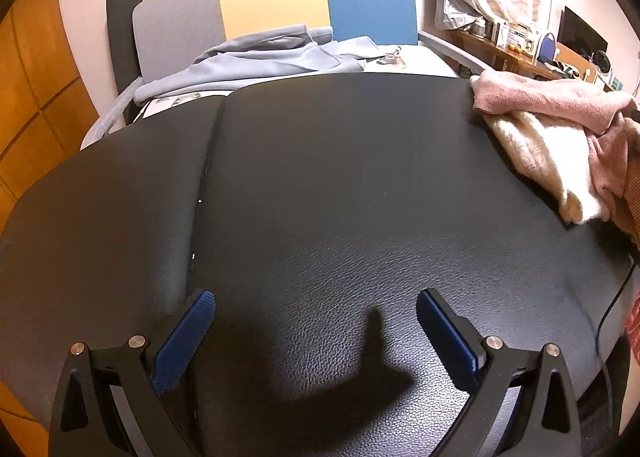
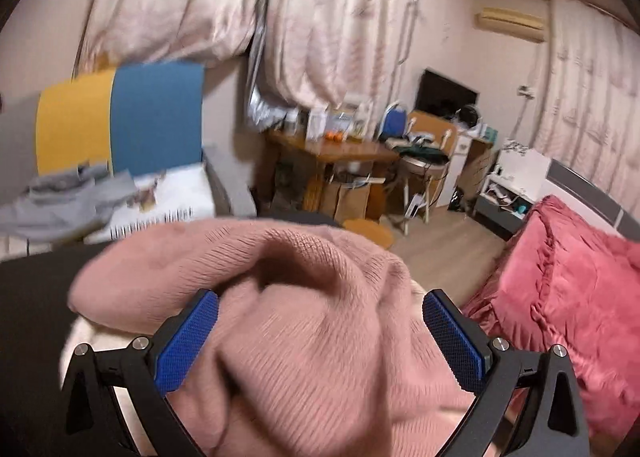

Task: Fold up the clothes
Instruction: 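Grasp the pink cardigan with the right gripper and pull it onto the black surface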

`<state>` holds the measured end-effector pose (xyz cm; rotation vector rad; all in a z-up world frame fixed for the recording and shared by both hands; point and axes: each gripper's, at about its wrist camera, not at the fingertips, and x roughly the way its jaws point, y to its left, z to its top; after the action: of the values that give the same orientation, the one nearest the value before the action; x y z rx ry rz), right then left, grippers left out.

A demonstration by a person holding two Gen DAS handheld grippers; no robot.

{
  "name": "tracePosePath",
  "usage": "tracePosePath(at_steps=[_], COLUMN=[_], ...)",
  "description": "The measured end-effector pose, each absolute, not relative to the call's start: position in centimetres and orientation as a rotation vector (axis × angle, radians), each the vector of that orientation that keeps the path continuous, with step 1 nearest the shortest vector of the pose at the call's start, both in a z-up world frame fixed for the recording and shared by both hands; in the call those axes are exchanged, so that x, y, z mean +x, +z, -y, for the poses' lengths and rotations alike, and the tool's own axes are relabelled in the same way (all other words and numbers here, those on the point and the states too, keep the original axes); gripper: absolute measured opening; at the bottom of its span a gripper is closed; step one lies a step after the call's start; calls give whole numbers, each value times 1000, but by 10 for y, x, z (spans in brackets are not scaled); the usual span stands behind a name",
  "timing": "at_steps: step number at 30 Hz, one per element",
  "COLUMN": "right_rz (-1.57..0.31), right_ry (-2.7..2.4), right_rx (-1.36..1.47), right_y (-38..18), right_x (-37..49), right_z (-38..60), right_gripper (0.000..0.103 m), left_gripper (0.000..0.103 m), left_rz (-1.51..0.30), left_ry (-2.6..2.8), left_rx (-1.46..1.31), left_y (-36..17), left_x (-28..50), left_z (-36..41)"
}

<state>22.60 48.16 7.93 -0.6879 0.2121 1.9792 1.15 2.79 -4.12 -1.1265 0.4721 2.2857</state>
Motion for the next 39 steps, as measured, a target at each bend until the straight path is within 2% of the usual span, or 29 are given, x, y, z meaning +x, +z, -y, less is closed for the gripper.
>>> tracePosePath(at_steps=[3,8,9,10,12,14,16,21,29,39], right_rz=[-263,-272,-274,-275,-301,-364,-404,-504,-939,-1309], right_ry=[1975,2004,2019,2027,2015,2001,1999,2055,2283,2661], right_rx=[-765,-749,-757,-777,-855,-898,-880,-776,-441,-493], right_y=[75,75,75,74,65,59,56,63,97,105], right_x=[220,220,219,216,206,202,205,219,235,139], right_z=[-512,-526,-526,-527,-532,-539,-544,-541,-522,-407], right_gripper=[103,94,89,71,51,48,36,21,17,17], left_gripper=[103,103,103,103,103,103,103,103,103,103], left_rz=[-468,-482,-485,-487,-491,-481,-472,-448,-394,-298], left_ry=[2284,2278,2275,2272,2267,2267,2267,2266,2274,2332], left_rx=[-1129,-1142,-1145,-1146,-1144,-1147,-1151,-1159,-1175,-1205], left_y=[-41,-45,-46,-47,-48,-48,-48,-48,-47,-45], left_x=[11,10,10,11,11,11,10,9,6,-8], left_z=[-26,-28,-29,-30,-31,-30,-28,-25,-16,11])
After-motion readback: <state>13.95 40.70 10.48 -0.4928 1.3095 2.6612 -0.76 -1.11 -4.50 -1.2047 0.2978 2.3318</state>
